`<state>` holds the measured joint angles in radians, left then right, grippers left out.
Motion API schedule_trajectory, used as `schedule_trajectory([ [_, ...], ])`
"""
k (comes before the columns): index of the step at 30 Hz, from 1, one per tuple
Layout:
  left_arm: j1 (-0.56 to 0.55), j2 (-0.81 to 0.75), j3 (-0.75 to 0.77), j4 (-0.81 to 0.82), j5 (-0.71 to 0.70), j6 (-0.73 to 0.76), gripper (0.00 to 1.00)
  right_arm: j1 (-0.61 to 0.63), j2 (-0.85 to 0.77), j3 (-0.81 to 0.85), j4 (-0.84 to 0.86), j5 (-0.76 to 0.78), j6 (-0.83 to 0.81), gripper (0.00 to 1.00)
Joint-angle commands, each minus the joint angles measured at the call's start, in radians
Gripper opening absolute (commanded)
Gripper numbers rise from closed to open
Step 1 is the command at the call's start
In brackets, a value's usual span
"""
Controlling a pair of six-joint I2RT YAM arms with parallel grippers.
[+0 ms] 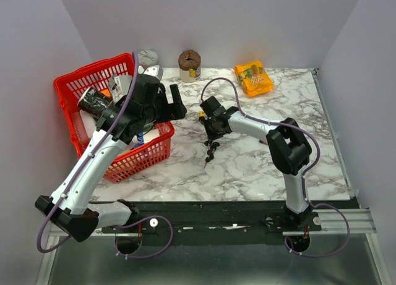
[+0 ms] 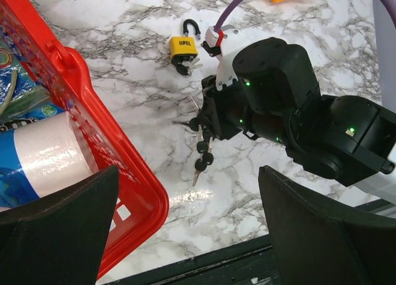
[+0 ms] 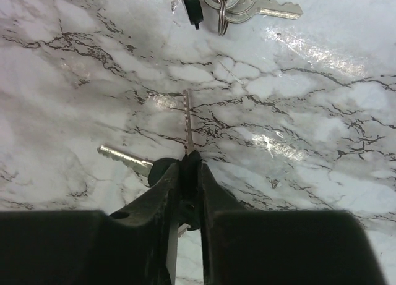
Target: Unlock with the key
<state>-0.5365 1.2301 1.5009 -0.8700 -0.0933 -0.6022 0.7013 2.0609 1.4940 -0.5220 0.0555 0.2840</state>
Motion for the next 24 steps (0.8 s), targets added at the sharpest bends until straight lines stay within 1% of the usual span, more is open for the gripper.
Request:
schedule_trajectory([
  [1,0.003,-0.035,-0.013,0.008,0.020,0.012,0.99,0.007,0.028,-0.018,-0.041,0.009,0.018,0.17],
  [4,0.004,-0.055,-0.022,0.025,0.017,0.018,0.99,0.006,0.002,-0.028,-0.038,0.006,0.029,0.03],
  [5,0.004,-0.058,-0.025,0.029,0.018,0.018,0.99,0.006,-0.008,-0.032,-0.033,0.009,0.030,0.01],
  [9,0.003,-0.060,-0.028,0.058,0.052,0.024,0.99,-0.014,-0.097,-0.089,0.026,-0.048,0.023,0.01],
  [11,0.004,-0.055,-0.024,0.069,0.076,0.027,0.99,-0.036,-0.181,-0.155,0.103,-0.147,0.027,0.01],
  [13,0.003,-0.046,-0.018,0.081,0.092,0.030,0.99,-0.055,-0.263,-0.208,0.155,-0.174,0.043,0.01],
  [14,0.003,-0.043,-0.010,0.086,0.092,0.030,0.99,-0.065,-0.284,-0.221,0.166,-0.212,0.046,0.01],
  [17,0.003,-0.023,0.002,0.097,0.141,0.024,0.99,-0.100,-0.381,-0.285,0.224,-0.281,0.055,0.01],
  [18,0.003,-0.011,0.005,0.103,0.148,0.024,0.99,-0.111,-0.399,-0.302,0.241,-0.337,0.058,0.01],
  [20,0.003,0.002,0.012,0.104,0.168,0.016,0.99,-0.141,-0.459,-0.345,0.292,-0.391,0.063,0.01],
  [21,0.003,0.012,0.015,0.111,0.175,0.013,0.99,-0.149,-0.475,-0.354,0.306,-0.442,0.060,0.01],
  [24,0.003,0.031,0.016,0.135,0.236,0.006,0.99,-0.161,-0.540,-0.364,0.330,-0.480,0.043,0.01],
])
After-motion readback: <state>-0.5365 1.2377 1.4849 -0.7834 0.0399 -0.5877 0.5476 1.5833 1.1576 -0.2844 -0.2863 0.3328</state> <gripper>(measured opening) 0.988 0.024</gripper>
